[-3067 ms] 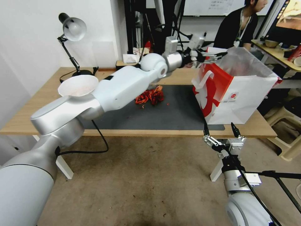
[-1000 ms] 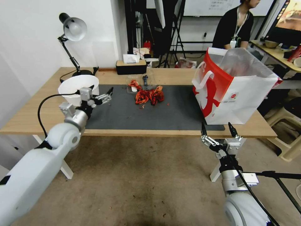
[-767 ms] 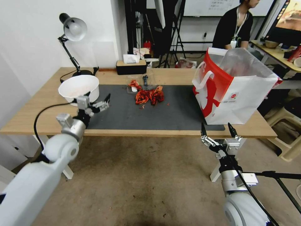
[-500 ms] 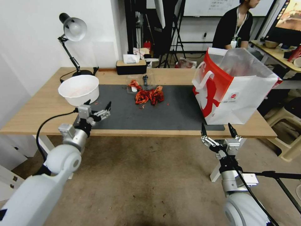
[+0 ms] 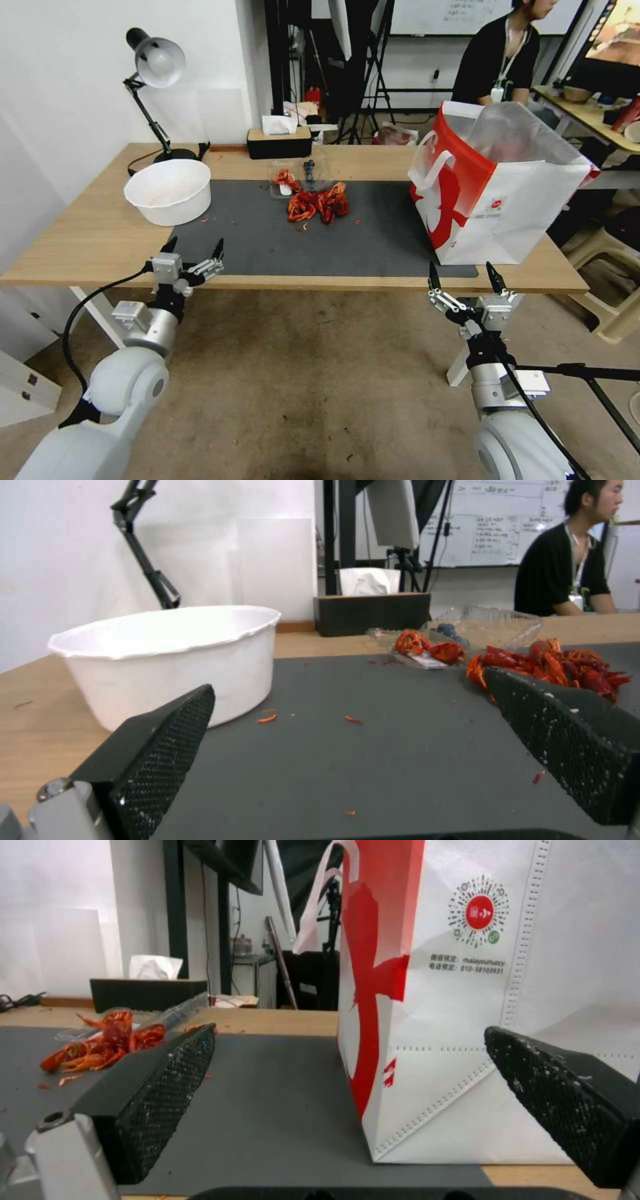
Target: Pick up the trash from the table and place it into the takeout bag.
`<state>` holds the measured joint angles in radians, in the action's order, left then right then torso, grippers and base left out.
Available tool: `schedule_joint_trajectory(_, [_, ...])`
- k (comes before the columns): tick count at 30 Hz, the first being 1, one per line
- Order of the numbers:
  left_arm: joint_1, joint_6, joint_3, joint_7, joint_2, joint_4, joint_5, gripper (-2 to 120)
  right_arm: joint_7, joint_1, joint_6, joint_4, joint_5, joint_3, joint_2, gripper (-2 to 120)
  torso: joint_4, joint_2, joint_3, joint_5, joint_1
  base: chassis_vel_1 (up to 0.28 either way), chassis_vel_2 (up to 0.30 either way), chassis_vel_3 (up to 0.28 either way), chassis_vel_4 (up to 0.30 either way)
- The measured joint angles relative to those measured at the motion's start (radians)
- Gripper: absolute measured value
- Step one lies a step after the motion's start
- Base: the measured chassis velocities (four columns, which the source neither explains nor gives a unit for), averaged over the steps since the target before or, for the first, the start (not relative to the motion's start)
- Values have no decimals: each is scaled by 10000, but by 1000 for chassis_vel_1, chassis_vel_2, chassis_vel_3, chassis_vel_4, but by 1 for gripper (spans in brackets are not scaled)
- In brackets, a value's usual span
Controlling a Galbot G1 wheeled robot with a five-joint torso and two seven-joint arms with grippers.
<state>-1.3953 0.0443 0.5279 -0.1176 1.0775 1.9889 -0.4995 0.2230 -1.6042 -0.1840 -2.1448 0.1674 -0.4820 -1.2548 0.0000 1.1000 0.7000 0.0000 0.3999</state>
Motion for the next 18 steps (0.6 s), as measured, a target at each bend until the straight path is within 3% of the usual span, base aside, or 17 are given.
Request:
schedule_joint_trajectory(7, [-488, 366, 397, 104, 403, 77, 183, 100, 4, -11, 0, 35, -84, 24, -36, 100, 0, 0, 0, 0, 0, 0, 0, 0, 0])
schedule_joint_trajectory(18, [-689, 733, 519, 276, 420, -90, 351, 100, -66, 43, -5, 204, -285, 117, -127, 100, 0, 0, -1, 1, 3, 0, 0, 0, 0])
